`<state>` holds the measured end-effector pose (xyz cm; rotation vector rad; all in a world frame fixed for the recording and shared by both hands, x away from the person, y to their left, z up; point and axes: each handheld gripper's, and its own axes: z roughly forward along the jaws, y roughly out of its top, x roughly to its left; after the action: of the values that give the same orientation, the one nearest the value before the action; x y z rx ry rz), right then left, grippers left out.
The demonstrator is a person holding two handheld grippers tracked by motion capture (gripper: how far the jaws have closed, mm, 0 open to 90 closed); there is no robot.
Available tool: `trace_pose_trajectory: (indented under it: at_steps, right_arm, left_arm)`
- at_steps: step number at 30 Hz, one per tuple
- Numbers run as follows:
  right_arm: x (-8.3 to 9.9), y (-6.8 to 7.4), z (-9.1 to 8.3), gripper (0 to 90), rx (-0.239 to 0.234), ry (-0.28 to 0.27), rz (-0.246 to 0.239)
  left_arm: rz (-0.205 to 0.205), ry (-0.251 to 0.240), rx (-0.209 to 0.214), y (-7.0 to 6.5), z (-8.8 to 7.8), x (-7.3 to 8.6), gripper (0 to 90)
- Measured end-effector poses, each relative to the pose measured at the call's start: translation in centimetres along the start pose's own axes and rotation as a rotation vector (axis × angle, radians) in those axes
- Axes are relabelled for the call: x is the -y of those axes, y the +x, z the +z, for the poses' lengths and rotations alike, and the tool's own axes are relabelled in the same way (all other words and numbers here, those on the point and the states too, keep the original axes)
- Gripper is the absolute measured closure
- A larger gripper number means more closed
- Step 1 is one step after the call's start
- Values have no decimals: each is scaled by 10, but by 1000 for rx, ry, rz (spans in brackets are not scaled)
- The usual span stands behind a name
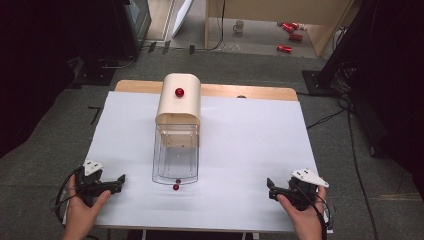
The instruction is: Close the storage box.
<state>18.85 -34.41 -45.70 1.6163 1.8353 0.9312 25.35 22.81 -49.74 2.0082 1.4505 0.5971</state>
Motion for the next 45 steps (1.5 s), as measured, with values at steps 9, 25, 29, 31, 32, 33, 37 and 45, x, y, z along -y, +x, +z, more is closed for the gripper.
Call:
trace_pose_trajectory:
  at_steps: [9,25,29,31,32,33,37,45]
  right_arm:
    - [-12,27,-4,0,-45,-16,-33]
    - [-21,86,1,3,-143,-32,-107]
    - [-21,100,4,3,-172,-30,-122]
    - [-20,106,6,6,-185,-26,-128]
    - [-19,110,6,16,-194,-26,-131]
    - [-19,113,7,32,-201,-27,-135]
    - [-16,124,10,64,-212,-34,-154]
    - [-14,146,14,131,-249,-52,-160]
  left_arm:
    - [0,0,-1,0,0,0,0]
    - [1,0,-1,0,0,0,0]
    - [2,-1,-1,0,0,0,0]
    - [1,0,-1,0,0,0,0]
    - [2,0,-1,0,0,0,0]
    - [2,0,-1,0,0,0,0]
    - [2,0,-1,0,0,0,0]
    - [2,0,-2,0,0,0,0]
